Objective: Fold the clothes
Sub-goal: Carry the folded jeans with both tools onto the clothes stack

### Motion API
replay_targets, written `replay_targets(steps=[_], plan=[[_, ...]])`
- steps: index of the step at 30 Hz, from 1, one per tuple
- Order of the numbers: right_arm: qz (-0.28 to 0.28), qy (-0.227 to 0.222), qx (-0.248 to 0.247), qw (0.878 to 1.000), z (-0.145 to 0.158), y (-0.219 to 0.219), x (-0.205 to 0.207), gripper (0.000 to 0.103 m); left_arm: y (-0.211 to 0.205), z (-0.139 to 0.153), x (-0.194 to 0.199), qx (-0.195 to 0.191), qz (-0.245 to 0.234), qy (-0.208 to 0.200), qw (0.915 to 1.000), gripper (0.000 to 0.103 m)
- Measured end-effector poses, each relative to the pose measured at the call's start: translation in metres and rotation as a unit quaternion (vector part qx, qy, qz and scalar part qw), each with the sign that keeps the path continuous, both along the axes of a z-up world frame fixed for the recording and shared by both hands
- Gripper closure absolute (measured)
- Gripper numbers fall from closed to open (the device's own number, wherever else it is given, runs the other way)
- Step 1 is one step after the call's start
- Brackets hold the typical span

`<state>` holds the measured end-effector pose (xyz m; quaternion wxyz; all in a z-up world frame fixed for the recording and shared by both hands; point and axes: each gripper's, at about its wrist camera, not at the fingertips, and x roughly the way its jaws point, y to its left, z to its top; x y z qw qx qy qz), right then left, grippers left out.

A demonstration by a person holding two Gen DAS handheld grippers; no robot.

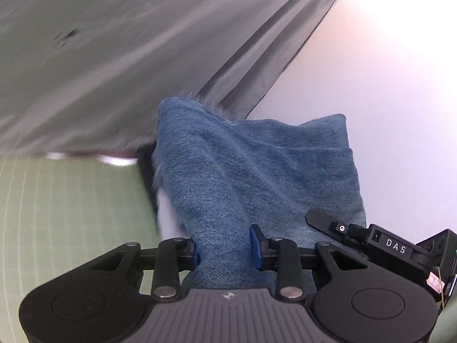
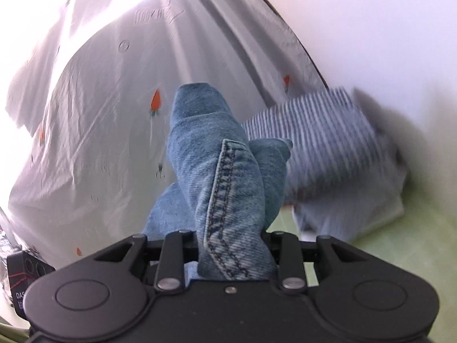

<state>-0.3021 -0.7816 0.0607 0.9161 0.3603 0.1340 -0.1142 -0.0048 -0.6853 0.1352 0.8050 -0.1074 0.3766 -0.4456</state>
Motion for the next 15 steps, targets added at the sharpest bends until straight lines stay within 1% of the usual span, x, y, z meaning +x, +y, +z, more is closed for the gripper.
replay_targets(steps=[2,5,7,8,9,10,11,12,13,14,15], plan=[[-0.003,-0.015,0.0,1.0,0.02,-0.03,0.008,0.073,-0.033,0.023,0.014,-0.006,-0.005,-0.015,0.9999,0.069],[-0.021,-0.051,-0.006,0.998,0.039,-0.075,0.021,0.073,-0.082,0.038,0.045,-0.028,-0.007,-0.046,0.9985,0.069],[-0.04,-0.071,-0.024,0.996,0.042,-0.102,0.038,0.072,-0.116,0.03,0.073,-0.039,0.005,-0.06,0.9974,0.066],[-0.052,-0.076,-0.036,0.995,0.039,-0.116,0.05,0.071,-0.133,0.021,0.087,-0.034,0.017,-0.064,0.9972,0.06],[-0.065,-0.073,-0.048,0.994,0.032,-0.128,0.065,0.066,-0.149,0.007,0.101,-0.018,0.034,-0.065,0.9971,0.056],[-0.079,-0.052,-0.057,0.994,0.019,-0.139,0.082,0.057,-0.162,-0.007,0.112,0.001,0.047,-0.063,0.9969,0.055],[-0.092,-0.019,-0.063,0.994,0.002,-0.148,0.102,0.054,-0.172,-0.024,0.123,0.026,0.059,-0.055,0.9964,0.055],[-0.105,0.013,-0.07,0.992,-0.014,-0.156,0.121,0.053,-0.184,-0.043,0.136,0.052,0.074,-0.044,0.9949,0.046],[-0.118,0.046,-0.076,0.989,-0.03,-0.165,0.141,0.048,-0.191,-0.06,0.147,0.07,0.086,-0.033,0.9934,0.041],[-0.131,0.079,-0.083,0.985,-0.047,-0.174,0.16,0.045,-0.193,-0.074,0.156,0.067,0.091,-0.017,0.9934,0.035],[-0.139,0.096,-0.081,0.982,-0.061,-0.18,0.172,0.04,-0.191,-0.085,0.163,0.055,0.095,0.004,0.9939,0.032]])
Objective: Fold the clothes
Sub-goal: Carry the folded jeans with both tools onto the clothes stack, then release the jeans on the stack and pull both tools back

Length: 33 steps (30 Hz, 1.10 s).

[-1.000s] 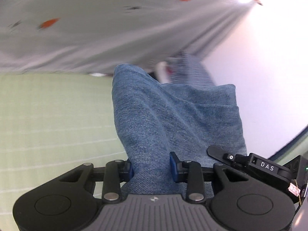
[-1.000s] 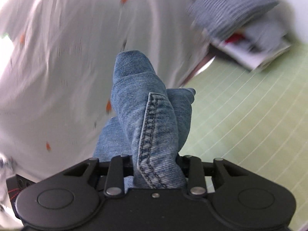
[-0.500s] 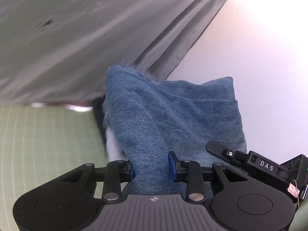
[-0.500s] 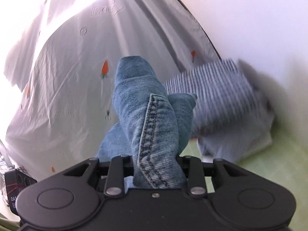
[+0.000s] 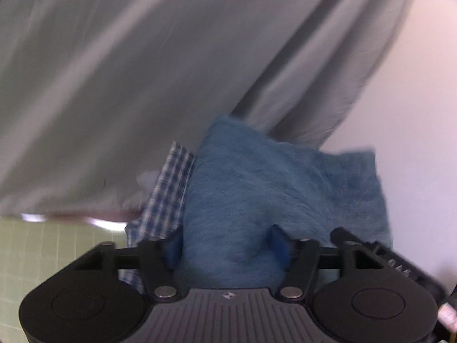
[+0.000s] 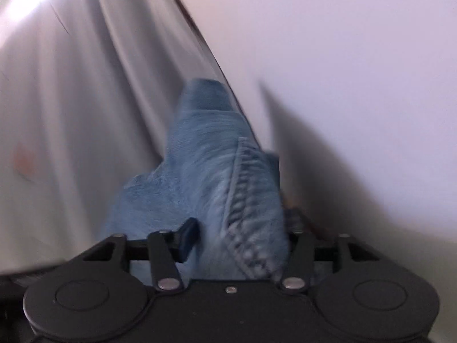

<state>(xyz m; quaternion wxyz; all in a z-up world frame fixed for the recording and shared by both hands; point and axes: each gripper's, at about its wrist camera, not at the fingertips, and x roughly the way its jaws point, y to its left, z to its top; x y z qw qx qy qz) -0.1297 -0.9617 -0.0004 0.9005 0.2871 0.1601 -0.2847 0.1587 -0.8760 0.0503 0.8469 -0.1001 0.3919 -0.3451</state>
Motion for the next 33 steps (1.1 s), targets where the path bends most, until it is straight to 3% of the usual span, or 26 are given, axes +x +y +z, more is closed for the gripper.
replay_targets(steps=[2,5,9,16,18,23,33], plan=[[-0.007,0.003,0.002,1.0,-0.022,-0.004,0.01,0.035,0.001,-0.012,0.008,-0.014,0.001,0.012,0.9998,0.028],[-0.007,0.005,-0.034,0.999,-0.031,0.004,0.016,0.032,-0.004,-0.023,0.009,-0.013,0.002,0.002,0.9999,0.015],[-0.017,0.017,-0.046,0.999,-0.03,0.005,0.016,0.024,-0.006,-0.03,0.011,-0.01,0.004,-0.002,0.9999,0.013],[-0.023,0.035,-0.095,0.995,0.015,0.025,-0.005,0.005,0.023,0.002,-0.016,0.02,0.014,-0.06,0.9979,0.009],[-0.02,0.022,-0.117,0.993,0.033,0.041,-0.016,0.001,0.038,0.015,-0.03,0.025,0.018,-0.076,0.9967,0.001],[-0.021,0.02,-0.156,0.987,0.065,0.087,-0.045,0.0,0.076,0.04,-0.08,0.047,0.013,-0.137,0.9893,0.0],[-0.035,0.075,-0.182,0.98,0.065,0.201,-0.136,0.0,0.153,0.029,-0.193,0.046,-0.025,-0.164,0.985,0.0]])
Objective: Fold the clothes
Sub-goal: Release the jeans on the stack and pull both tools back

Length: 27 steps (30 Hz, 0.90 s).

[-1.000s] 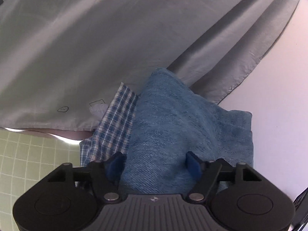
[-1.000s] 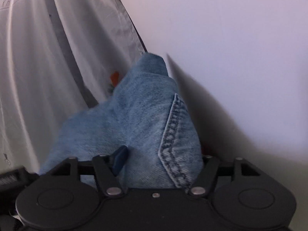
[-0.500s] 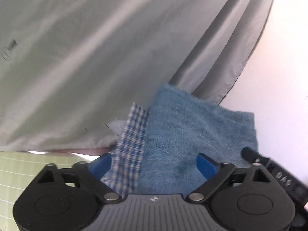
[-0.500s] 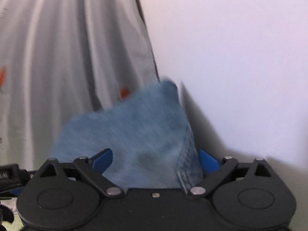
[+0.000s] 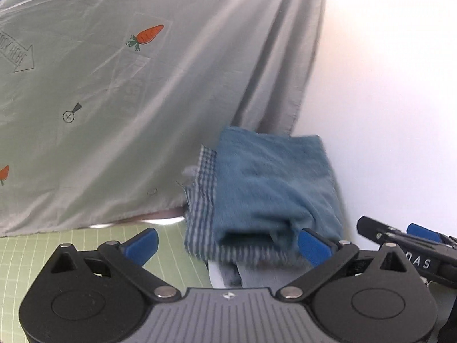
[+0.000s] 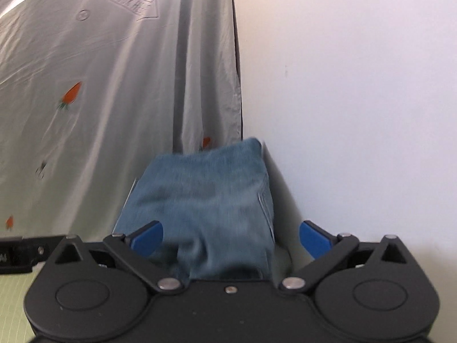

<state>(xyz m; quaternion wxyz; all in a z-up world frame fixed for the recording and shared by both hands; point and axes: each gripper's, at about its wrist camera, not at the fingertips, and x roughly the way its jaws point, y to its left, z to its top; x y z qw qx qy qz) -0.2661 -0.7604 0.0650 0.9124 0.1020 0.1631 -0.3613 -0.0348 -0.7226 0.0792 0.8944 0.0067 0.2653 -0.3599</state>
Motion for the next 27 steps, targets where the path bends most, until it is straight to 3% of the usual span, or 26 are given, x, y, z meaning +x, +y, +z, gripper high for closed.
replay_targets(steps=[6,15,27], plan=[[-0.016,0.015,-0.009,1.0,-0.028,0.062,-0.045,0.0,0.051,-0.033,-0.052,0.0,-0.012,-0.007,0.9999,0.0],[-0.012,0.038,0.021,0.999,-0.069,0.148,-0.1,0.0,0.108,-0.067,-0.114,0.029,-0.027,0.008,0.9992,0.0],[-0.026,0.062,0.048,0.997,-0.089,0.181,-0.116,0.0,0.133,-0.078,-0.134,0.069,-0.024,0.011,0.9973,0.0]])
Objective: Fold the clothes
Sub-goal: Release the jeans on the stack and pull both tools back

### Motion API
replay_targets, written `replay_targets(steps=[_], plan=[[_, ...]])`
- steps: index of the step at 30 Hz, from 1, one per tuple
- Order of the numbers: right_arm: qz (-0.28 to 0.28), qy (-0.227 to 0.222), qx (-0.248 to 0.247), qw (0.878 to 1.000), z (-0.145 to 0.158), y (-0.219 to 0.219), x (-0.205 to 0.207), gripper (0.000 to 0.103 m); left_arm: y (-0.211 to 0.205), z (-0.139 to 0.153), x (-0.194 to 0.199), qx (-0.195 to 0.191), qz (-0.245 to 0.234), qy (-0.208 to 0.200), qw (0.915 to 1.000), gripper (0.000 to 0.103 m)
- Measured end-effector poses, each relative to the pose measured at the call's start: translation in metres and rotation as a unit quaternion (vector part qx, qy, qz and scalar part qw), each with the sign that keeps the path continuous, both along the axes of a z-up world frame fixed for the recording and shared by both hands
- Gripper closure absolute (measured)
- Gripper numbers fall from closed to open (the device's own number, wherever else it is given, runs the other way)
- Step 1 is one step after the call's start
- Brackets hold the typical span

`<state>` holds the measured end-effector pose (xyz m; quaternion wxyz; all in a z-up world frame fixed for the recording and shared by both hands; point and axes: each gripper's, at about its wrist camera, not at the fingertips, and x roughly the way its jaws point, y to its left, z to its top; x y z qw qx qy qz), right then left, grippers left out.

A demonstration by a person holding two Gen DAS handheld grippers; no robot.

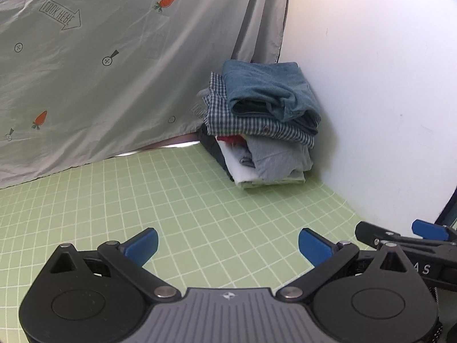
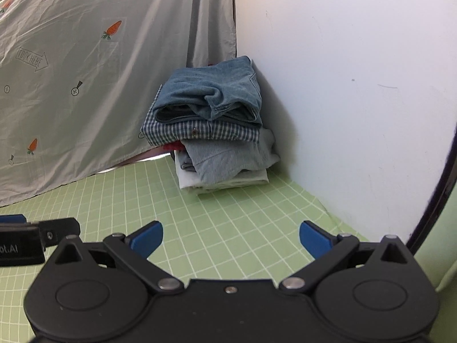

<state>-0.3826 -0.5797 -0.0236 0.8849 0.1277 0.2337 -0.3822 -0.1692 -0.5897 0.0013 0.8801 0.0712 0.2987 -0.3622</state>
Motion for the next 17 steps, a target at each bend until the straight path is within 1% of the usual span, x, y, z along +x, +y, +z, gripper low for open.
replay_targets(steps=[9,17], plan=[[-0.003,-0.002,-0.003,1.0,0.0019,0.0034,-0.0006,0.0,0.0045,0.0016,-0.0019,-0.004,-0.008,-0.008,0.9999,0.0],[-0.005,-0.004,-0.003,1.0,0.0022,0.0024,0.0025,0.0,0.0063,0.0014,-0.0002,0.001,-0.007,-0.01,0.9999,0.0]])
